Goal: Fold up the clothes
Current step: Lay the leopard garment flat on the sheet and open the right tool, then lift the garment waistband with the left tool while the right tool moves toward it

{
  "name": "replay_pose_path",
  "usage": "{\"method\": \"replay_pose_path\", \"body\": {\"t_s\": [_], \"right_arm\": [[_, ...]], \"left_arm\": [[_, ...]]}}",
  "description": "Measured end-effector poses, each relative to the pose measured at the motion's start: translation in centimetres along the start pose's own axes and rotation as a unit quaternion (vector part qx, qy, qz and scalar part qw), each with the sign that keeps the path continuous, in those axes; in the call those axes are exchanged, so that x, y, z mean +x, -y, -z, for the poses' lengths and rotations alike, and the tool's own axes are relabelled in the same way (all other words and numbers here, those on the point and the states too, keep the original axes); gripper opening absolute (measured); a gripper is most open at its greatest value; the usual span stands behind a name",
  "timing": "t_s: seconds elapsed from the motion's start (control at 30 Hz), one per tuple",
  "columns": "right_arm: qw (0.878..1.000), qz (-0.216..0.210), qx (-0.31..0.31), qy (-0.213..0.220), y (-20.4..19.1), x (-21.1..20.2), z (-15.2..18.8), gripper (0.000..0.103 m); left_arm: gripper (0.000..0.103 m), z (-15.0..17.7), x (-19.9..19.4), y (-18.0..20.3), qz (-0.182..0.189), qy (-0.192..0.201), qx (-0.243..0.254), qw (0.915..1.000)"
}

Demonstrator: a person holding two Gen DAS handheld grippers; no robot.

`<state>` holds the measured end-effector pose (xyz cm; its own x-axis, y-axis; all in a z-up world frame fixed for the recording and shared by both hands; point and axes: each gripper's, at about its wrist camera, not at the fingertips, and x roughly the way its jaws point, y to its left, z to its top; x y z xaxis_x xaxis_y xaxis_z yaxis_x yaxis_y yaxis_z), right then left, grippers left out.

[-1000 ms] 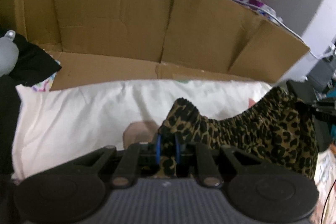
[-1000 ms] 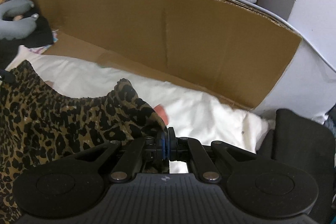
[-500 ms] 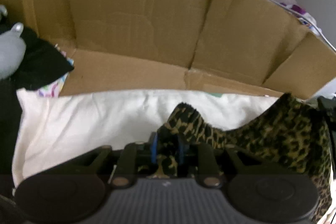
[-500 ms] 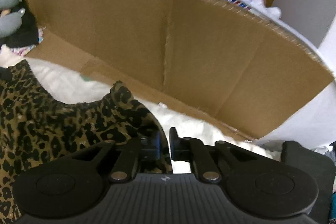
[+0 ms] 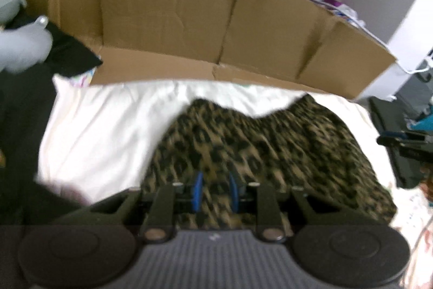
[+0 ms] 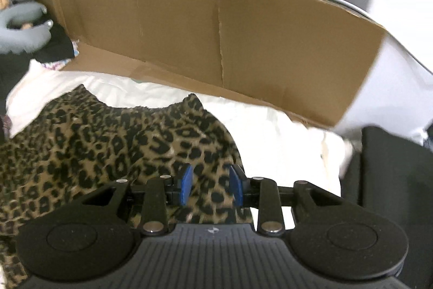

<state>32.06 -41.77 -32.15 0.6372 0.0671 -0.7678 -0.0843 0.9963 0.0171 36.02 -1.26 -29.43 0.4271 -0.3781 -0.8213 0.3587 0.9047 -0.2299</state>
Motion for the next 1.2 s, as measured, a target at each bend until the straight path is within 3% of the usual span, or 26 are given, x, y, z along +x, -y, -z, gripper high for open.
{"method": "replay_pose_path", "body": {"t_s": [0.27, 0.47, 0.57, 0.7, 0.87, 1.03, 1.2], "right_arm": [[0.998, 0.002, 0.055, 0.027, 1.1, -5.5, 5.6, 0.042], [0.996, 0.015, 0.083, 0.0, 2.2, -6.4, 10.0, 0.043], [0.994, 0.029, 0.101, -0.018, 3.2, -5.9, 11.8, 0.043], [0.99, 0.05, 0.124, -0.037, 4.6, -5.2, 14.3, 0.044], [0.987, 0.057, 0.141, -0.048, 6.2, -4.3, 16.7, 0.045], [0.978, 0.044, 0.2, -0.041, 7.8, -3.2, 18.3, 0.047], [0.972, 0.029, 0.233, -0.021, 8.1, -2.4, 18.4, 0.047]], "left_arm": [[0.027, 8.2, -4.8, 2.9, 0.041, -0.006, -0.062, 0.9972], [0.029, 10.9, -5.1, 4.2, 0.055, -0.002, -0.078, 0.9954], [0.032, 11.7, -4.3, 4.6, 0.068, -0.007, -0.086, 0.994], [0.033, 13.0, -2.5, 5.0, 0.068, -0.048, -0.108, 0.9907], [0.04, 15.4, -0.3, 6.5, 0.08, -0.092, -0.088, 0.9886], [0.048, 17.2, 1.7, 6.7, 0.098, -0.124, -0.111, 0.9813], [0.048, 18.6, 3.2, 6.1, 0.133, -0.136, -0.158, 0.9689]]}}
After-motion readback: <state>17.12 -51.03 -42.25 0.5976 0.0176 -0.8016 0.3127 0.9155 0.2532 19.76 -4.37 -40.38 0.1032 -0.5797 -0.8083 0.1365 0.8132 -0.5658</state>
